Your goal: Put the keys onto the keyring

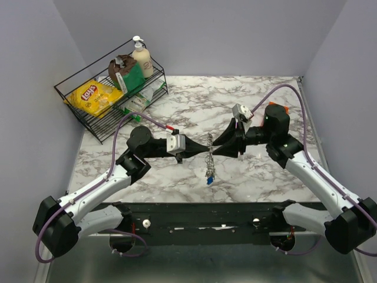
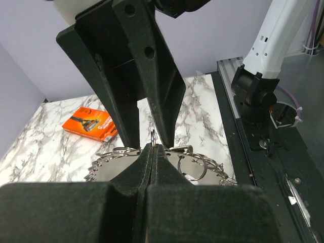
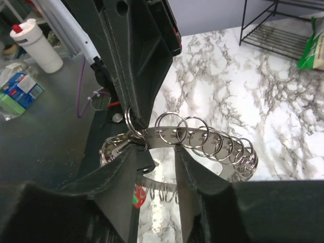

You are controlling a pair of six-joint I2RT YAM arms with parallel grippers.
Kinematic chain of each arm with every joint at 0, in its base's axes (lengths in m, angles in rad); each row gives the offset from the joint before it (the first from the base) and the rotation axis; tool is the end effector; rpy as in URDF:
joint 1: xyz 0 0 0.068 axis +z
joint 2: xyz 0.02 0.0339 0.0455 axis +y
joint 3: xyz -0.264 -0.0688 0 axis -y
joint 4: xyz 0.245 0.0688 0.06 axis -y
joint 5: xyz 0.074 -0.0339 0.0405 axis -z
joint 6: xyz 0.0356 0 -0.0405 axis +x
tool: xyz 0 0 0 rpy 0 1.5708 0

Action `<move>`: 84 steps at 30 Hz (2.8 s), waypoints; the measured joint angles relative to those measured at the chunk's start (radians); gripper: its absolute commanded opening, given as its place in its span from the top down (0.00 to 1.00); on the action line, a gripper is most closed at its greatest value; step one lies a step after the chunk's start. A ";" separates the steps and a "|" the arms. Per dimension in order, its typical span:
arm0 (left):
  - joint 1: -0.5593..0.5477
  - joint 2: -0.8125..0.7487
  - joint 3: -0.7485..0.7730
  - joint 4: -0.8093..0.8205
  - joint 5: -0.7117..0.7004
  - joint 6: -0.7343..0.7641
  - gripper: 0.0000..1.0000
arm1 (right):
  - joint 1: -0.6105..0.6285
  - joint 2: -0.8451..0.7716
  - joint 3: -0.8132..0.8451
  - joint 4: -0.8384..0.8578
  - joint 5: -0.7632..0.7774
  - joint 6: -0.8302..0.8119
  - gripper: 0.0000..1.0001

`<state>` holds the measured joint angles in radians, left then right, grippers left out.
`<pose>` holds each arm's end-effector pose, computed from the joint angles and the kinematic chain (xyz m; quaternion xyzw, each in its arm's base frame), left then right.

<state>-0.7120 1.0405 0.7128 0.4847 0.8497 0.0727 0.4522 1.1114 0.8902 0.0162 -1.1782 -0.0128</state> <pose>0.1597 -0.1732 0.3344 0.5159 0.4269 -0.4718 0.5736 0.2023 0.1349 0.3371 -0.4898 0.5468 0.5350 0.4181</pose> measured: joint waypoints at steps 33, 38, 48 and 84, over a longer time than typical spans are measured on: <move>-0.001 0.033 0.000 0.142 0.021 -0.056 1.00 | -0.001 -0.110 -0.032 0.150 0.028 0.115 0.51; -0.001 0.047 0.000 0.172 0.035 -0.075 1.00 | -0.001 -0.095 -0.032 0.152 0.009 0.121 0.59; -0.001 0.061 0.000 0.187 0.055 -0.108 1.00 | -0.001 -0.089 -0.032 0.155 -0.002 0.123 1.00; -0.001 0.286 0.787 -1.108 -0.087 0.282 0.43 | -0.001 -0.020 -0.030 -0.005 0.077 0.048 1.00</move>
<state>-0.7132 1.3270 1.4994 -0.6231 0.7624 0.3542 0.4515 1.0916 0.8604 0.0116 -1.1007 0.0349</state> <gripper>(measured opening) 0.572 0.011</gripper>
